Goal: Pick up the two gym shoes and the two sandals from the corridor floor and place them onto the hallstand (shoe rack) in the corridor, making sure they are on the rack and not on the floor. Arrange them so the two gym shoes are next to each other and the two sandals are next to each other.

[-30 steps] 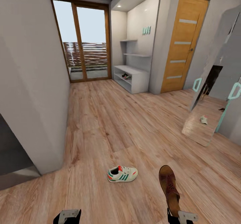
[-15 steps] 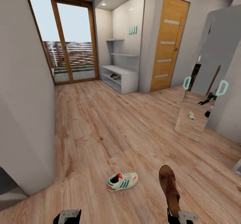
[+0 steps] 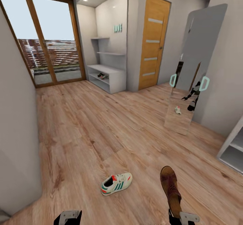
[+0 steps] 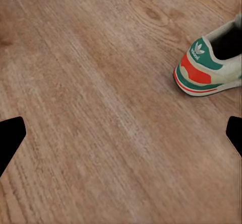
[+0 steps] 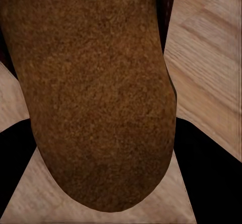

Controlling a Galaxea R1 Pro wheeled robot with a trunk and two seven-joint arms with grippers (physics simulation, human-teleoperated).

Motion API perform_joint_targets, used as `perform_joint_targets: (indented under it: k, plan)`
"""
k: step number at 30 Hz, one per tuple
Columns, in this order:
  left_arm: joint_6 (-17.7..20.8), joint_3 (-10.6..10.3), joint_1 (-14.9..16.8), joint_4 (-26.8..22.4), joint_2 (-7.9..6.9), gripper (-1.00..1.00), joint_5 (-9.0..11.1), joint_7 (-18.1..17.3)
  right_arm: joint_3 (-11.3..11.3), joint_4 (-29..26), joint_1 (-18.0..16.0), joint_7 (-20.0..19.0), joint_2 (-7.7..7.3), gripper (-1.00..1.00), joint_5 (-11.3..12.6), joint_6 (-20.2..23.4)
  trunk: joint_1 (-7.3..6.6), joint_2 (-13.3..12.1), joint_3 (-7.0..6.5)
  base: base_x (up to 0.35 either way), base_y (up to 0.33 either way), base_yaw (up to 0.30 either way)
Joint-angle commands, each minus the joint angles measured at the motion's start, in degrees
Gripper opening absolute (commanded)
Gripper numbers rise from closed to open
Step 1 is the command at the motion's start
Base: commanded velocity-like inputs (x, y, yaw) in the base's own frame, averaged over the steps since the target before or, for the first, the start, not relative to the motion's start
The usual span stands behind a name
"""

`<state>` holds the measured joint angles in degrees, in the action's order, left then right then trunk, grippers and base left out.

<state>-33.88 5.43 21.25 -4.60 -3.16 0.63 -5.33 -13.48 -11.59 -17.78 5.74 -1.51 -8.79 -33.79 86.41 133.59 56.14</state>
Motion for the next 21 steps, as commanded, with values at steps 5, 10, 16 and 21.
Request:
perform_joint_targets:
  k: [5,10,16,21]
  plan:
    - [-0.08,0.46,0.02,0.02,-0.01,1.00,0.07,-0.56,-0.14,0.08,-0.06,0.41,0.01,-1.00,-0.61,-0.13,-0.01,0.02,0.33,0.000,0.001,-0.256]
    - [-0.10,0.47,0.02,0.03,-0.01,1.00,0.07,-0.56,-0.14,0.08,-0.06,0.41,0.01,-1.00,-0.53,-0.21,-0.01,0.02,0.48,0.000,0.000,-0.115]
    - [-0.11,0.47,0.02,0.02,-0.01,1.00,0.07,-0.56,-0.14,0.07,-0.06,0.41,0.01,-1.00,-0.53,-0.22,-0.01,0.02,0.49,0.000,0.000,-0.006]
    - [-0.13,0.48,0.02,0.02,-0.01,1.00,0.07,-0.56,-0.14,0.08,-0.06,0.41,0.01,-1.00,-0.56,-0.22,-0.01,0.02,0.49,0.000,0.000,-0.006]
